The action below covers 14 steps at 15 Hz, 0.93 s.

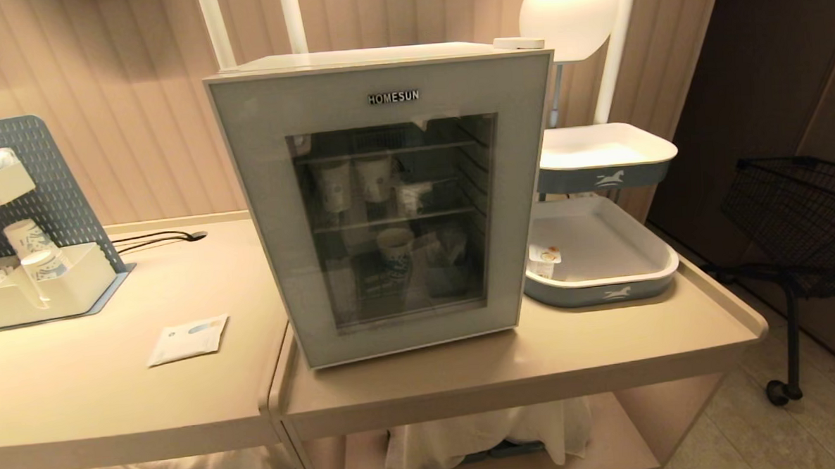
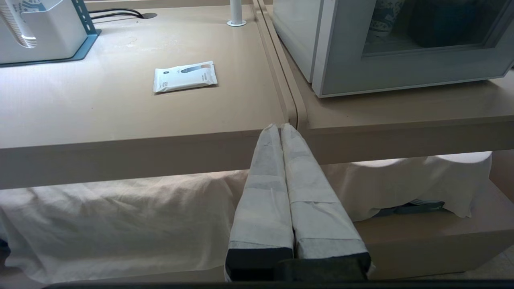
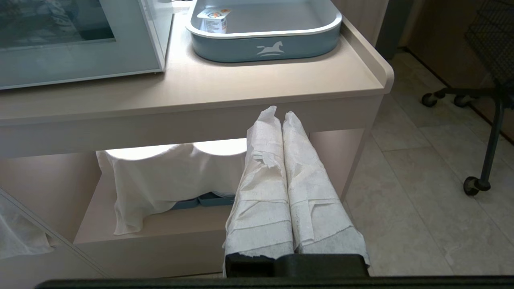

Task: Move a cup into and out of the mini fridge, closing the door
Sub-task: Open the freezer door

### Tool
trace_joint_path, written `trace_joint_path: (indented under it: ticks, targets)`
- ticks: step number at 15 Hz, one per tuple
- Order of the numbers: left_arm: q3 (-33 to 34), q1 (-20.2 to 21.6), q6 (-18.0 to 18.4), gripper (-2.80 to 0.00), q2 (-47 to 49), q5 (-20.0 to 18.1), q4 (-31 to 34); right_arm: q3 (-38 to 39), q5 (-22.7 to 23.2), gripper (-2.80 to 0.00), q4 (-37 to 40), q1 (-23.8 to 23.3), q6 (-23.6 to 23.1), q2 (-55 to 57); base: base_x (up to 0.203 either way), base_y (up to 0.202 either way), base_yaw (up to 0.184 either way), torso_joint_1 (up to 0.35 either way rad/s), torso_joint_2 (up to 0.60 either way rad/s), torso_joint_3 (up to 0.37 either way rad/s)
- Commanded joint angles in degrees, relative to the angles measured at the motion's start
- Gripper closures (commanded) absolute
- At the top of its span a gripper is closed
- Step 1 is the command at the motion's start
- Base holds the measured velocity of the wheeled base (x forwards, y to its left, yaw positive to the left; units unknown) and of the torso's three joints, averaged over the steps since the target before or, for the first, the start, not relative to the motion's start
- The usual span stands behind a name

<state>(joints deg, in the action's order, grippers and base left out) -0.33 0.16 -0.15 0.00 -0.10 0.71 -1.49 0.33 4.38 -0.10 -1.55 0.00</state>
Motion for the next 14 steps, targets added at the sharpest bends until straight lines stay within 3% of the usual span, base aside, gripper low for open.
trace_joint_path:
  ticks: [1, 14]
  targets:
    - [0.0, 0.0, 0.0, 0.00, 0.1, 0.0, 0.0, 0.0, 0.0, 0.00, 0.0, 0.0, 0.0, 0.1, 0.000, 0.000, 0.000, 0.000, 0.00, 0.000]
    - [0.0, 0.0, 0.0, 0.00, 0.1, 0.0, 0.0, 0.7, 0.1, 0.00, -2.6, 0.0, 0.4, 0.0, 0.000, 0.000, 0.000, 0.000, 0.00, 0.000]
